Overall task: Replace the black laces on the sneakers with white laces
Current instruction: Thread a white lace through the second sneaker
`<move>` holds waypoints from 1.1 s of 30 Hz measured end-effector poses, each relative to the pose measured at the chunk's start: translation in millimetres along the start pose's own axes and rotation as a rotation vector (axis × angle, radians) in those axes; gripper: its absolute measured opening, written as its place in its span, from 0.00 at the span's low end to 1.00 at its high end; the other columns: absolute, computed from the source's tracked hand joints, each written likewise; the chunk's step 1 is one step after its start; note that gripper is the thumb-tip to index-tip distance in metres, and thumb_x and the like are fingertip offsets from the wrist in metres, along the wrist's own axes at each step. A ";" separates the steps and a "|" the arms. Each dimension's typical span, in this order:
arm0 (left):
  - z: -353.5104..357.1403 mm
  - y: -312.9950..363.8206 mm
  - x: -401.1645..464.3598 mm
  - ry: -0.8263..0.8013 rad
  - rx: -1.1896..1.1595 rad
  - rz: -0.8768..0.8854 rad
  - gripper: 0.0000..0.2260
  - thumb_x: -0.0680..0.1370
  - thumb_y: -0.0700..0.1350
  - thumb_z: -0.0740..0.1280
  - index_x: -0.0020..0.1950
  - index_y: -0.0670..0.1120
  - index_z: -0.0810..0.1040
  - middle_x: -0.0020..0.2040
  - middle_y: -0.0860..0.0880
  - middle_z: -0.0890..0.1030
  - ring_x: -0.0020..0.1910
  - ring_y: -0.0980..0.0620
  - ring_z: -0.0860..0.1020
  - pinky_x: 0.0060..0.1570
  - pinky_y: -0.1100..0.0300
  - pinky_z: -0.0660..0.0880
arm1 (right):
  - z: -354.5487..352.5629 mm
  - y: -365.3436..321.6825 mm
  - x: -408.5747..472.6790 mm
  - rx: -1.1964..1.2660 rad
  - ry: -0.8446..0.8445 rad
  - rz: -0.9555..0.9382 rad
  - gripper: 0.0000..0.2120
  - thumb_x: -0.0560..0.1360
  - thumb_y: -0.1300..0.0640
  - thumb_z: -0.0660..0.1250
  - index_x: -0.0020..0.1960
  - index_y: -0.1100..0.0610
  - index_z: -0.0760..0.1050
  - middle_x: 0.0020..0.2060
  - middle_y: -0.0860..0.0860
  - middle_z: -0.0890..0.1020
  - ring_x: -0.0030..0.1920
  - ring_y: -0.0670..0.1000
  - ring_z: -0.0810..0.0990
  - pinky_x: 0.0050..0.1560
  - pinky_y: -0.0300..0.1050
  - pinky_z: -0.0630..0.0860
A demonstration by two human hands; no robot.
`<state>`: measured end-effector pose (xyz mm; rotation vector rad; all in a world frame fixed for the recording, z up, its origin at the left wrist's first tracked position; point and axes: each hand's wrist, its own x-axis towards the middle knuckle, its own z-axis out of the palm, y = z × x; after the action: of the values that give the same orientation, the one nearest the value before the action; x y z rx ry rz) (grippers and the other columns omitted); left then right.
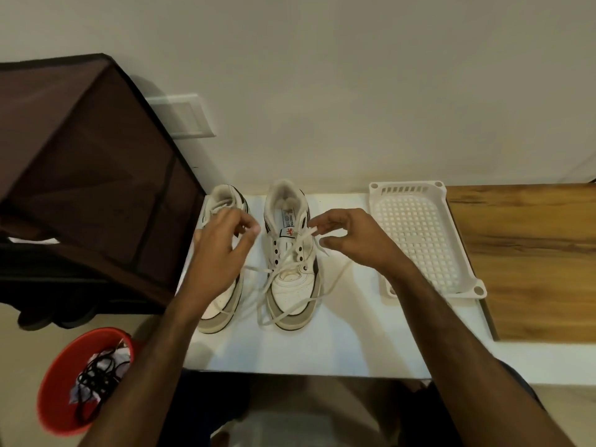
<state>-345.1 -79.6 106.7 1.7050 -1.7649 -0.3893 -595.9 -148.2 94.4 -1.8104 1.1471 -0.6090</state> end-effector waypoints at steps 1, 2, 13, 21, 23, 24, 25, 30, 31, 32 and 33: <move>7.5 6.2 4.2 -0.040 -0.135 -0.016 0.04 0.83 0.48 0.66 0.50 0.51 0.78 0.49 0.57 0.80 0.50 0.58 0.77 0.52 0.56 0.69 | 1.4 -0.6 0.4 0.065 0.010 -0.002 0.17 0.74 0.67 0.72 0.59 0.53 0.84 0.50 0.47 0.87 0.53 0.41 0.83 0.58 0.37 0.76; 13.0 13.6 6.2 -0.084 -0.268 -0.057 0.04 0.84 0.48 0.65 0.52 0.50 0.78 0.50 0.55 0.82 0.51 0.57 0.79 0.51 0.57 0.72 | 4.2 -3.7 -1.0 0.127 0.031 -0.009 0.17 0.75 0.67 0.70 0.60 0.54 0.84 0.51 0.47 0.87 0.54 0.42 0.83 0.60 0.38 0.76; 38.8 16.6 12.5 -0.223 -0.603 -0.164 0.16 0.79 0.56 0.68 0.64 0.51 0.77 0.37 0.50 0.76 0.33 0.57 0.74 0.37 0.66 0.71 | 40.4 -24.3 1.7 -0.150 0.225 -0.197 0.01 0.81 0.55 0.67 0.52 0.50 0.77 0.51 0.41 0.77 0.57 0.46 0.75 0.62 0.50 0.66; 30.0 -22.8 18.8 0.066 -0.147 0.032 0.06 0.81 0.45 0.70 0.46 0.46 0.81 0.43 0.54 0.79 0.44 0.55 0.77 0.44 0.55 0.74 | 14.4 -0.6 9.3 0.063 0.087 0.045 0.04 0.78 0.59 0.71 0.46 0.55 0.84 0.34 0.48 0.85 0.35 0.47 0.84 0.43 0.42 0.79; 29.0 -31.7 21.2 0.098 -0.114 0.053 0.06 0.81 0.45 0.69 0.47 0.44 0.81 0.44 0.51 0.79 0.44 0.51 0.77 0.44 0.49 0.75 | 8.1 7.0 10.5 0.091 0.111 0.077 0.06 0.78 0.61 0.71 0.47 0.53 0.85 0.38 0.49 0.87 0.38 0.48 0.85 0.50 0.52 0.81; 28.4 -34.7 22.3 0.101 -0.094 0.066 0.07 0.81 0.46 0.68 0.47 0.44 0.81 0.44 0.50 0.78 0.44 0.50 0.77 0.44 0.47 0.75 | 5.8 9.6 10.0 0.110 0.123 0.085 0.07 0.78 0.63 0.70 0.48 0.52 0.85 0.39 0.49 0.87 0.39 0.49 0.85 0.53 0.55 0.80; 27.7 -37.3 22.9 0.093 -0.075 0.077 0.07 0.82 0.47 0.67 0.49 0.45 0.81 0.45 0.50 0.77 0.45 0.50 0.76 0.45 0.47 0.75 | 4.9 11.1 9.5 0.134 0.131 0.090 0.08 0.78 0.64 0.70 0.49 0.52 0.85 0.40 0.49 0.87 0.40 0.50 0.86 0.56 0.57 0.80; 35.5 -24.1 19.3 0.008 0.113 0.199 0.16 0.81 0.54 0.67 0.68 0.54 0.76 0.68 0.54 0.72 0.70 0.53 0.67 0.66 0.52 0.58 | 18.2 5.7 12.1 0.246 0.072 0.063 0.10 0.79 0.69 0.67 0.55 0.57 0.79 0.43 0.52 0.88 0.46 0.53 0.88 0.62 0.61 0.78; 39.2 -18.3 18.2 -0.042 0.076 0.238 0.18 0.81 0.54 0.66 0.70 0.55 0.74 0.70 0.55 0.70 0.72 0.55 0.65 0.68 0.52 0.57 | 24.6 2.8 11.5 0.252 0.056 0.051 0.08 0.79 0.68 0.68 0.55 0.58 0.78 0.42 0.52 0.88 0.46 0.53 0.88 0.61 0.56 0.79; 42.4 -12.7 17.2 -0.091 0.021 0.268 0.19 0.81 0.53 0.66 0.72 0.54 0.73 0.70 0.56 0.71 0.72 0.57 0.67 0.69 0.51 0.59 | 30.3 -0.9 10.9 0.244 0.054 0.031 0.06 0.79 0.67 0.69 0.54 0.59 0.77 0.40 0.52 0.88 0.44 0.52 0.88 0.59 0.52 0.80; 46.4 -11.7 15.7 -0.135 -0.055 0.281 0.18 0.81 0.51 0.67 0.71 0.53 0.73 0.68 0.57 0.74 0.69 0.58 0.71 0.68 0.51 0.63 | 36.3 -3.9 9.7 0.225 0.067 0.008 0.06 0.78 0.66 0.70 0.52 0.60 0.76 0.39 0.52 0.88 0.42 0.51 0.88 0.56 0.48 0.81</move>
<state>-364.2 -106.3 68.5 1.3945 -2.0383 -0.4310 -561.9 -141.0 79.5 -1.6041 1.0833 -0.7678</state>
